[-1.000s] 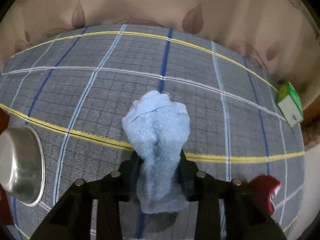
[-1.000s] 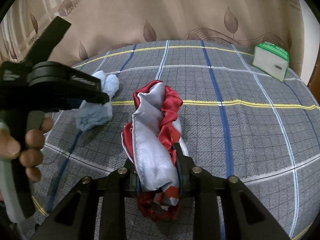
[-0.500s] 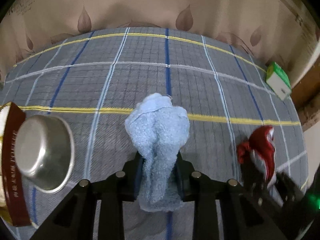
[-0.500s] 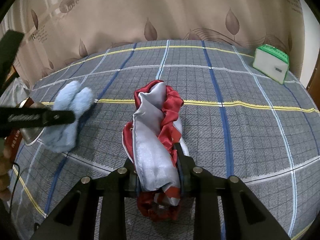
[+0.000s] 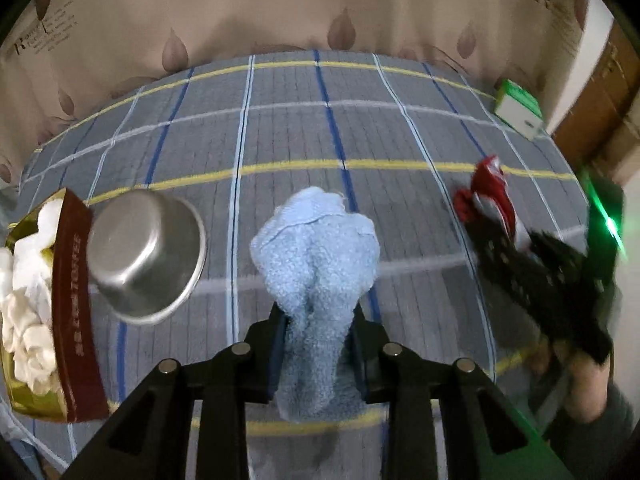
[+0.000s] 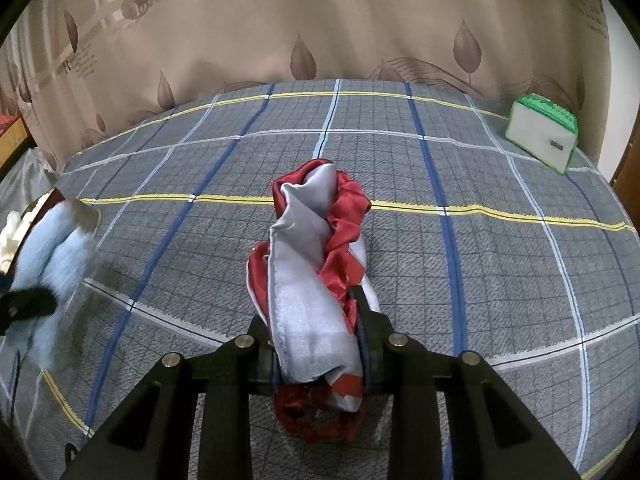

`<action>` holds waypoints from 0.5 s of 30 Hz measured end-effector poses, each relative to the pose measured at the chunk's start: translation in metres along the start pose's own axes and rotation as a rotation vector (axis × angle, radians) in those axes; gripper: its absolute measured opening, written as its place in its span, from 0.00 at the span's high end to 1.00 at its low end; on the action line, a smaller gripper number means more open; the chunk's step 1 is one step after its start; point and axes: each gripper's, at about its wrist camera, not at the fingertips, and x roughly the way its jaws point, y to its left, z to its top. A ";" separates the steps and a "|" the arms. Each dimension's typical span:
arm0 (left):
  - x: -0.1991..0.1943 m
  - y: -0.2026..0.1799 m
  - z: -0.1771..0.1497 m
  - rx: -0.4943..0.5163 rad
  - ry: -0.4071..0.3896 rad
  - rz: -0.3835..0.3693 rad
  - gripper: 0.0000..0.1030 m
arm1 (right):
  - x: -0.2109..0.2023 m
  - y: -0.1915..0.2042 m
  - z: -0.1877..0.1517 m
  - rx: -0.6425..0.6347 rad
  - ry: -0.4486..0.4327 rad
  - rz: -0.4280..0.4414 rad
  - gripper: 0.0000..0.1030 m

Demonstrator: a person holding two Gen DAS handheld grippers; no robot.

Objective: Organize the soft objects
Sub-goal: 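Carry the light-blue towel into the gold tray with the left tool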

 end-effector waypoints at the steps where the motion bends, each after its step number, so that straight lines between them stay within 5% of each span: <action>1: -0.004 0.002 -0.005 0.007 0.003 0.006 0.73 | 0.000 0.000 0.000 -0.001 0.000 -0.001 0.73; 6: -0.025 0.020 -0.030 0.032 0.016 0.014 0.73 | 0.000 0.000 0.000 -0.001 0.000 -0.002 0.73; 15: -0.070 0.091 -0.064 -0.090 -0.036 0.145 0.73 | 0.000 0.001 0.001 -0.011 0.003 -0.015 0.73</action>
